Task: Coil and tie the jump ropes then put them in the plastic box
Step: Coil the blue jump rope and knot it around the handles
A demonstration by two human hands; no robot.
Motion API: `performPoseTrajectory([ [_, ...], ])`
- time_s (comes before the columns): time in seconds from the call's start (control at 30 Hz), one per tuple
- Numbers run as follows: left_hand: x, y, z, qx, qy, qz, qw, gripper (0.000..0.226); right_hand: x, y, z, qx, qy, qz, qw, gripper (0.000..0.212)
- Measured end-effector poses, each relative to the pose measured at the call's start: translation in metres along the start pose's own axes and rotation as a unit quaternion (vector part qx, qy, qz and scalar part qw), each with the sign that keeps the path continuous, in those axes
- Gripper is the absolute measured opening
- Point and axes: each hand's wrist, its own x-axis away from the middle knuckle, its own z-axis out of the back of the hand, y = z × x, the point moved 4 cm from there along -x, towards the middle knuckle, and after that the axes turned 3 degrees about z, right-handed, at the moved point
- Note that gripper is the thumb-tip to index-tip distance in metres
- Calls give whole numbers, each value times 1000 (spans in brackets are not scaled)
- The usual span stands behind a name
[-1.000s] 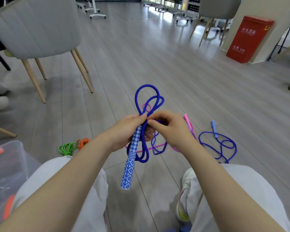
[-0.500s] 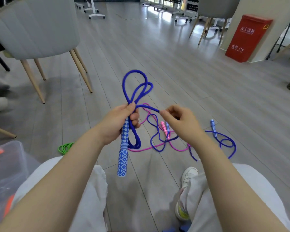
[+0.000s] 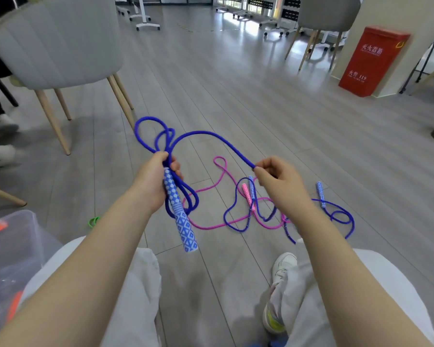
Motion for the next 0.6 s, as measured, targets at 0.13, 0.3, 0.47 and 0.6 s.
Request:
performPoseTrajectory([
  [0.13,14,-24,-21,-125,-58,39,990,19,5,-9,-19,-68,-31,24,997,13],
  [0.3,23,-45,-38,-215,-135,61,965,32,8,-9,-35,-17,-20,66,997,6],
  [0.47,32,-47,-43,-343,-154,-23,926,39,15,-18,-45,19,-79,99,992,22],
  [0.6,38,-47,-45,-375,-169,-62,909,28,18,-21,-47,21,-90,95,991,32],
])
